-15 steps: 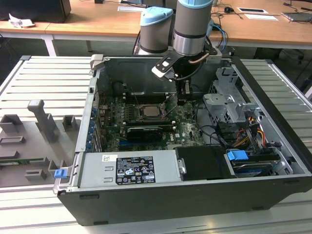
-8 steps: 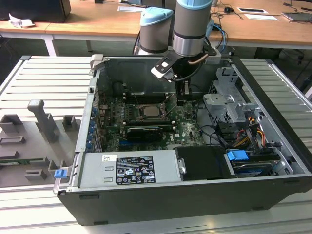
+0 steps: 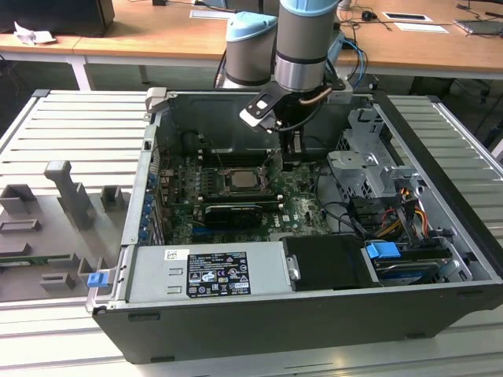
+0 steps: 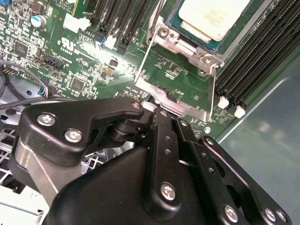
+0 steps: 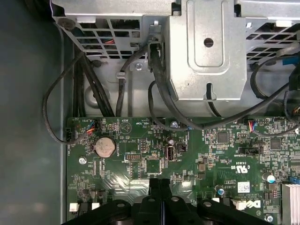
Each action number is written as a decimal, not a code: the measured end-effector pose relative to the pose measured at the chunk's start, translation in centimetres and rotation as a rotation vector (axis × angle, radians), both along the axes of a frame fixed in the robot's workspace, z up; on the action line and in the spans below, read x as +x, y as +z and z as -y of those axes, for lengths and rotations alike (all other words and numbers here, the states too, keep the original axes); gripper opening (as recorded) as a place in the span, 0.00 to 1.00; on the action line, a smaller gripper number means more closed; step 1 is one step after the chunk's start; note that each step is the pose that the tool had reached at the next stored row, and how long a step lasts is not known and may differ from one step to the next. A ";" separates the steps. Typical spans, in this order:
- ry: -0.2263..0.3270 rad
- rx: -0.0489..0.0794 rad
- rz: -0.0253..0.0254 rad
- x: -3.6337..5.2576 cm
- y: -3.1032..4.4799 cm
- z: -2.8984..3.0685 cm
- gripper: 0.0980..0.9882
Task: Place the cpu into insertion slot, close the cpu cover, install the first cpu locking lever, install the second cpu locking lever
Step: 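Close the cpu cover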
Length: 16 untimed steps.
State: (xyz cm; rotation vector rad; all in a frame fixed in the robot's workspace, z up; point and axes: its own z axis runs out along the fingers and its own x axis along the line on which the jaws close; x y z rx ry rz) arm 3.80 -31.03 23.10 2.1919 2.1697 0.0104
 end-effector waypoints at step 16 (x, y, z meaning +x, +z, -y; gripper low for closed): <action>0.000 0.000 0.0011 -1.08 -0.14 0.00 0.01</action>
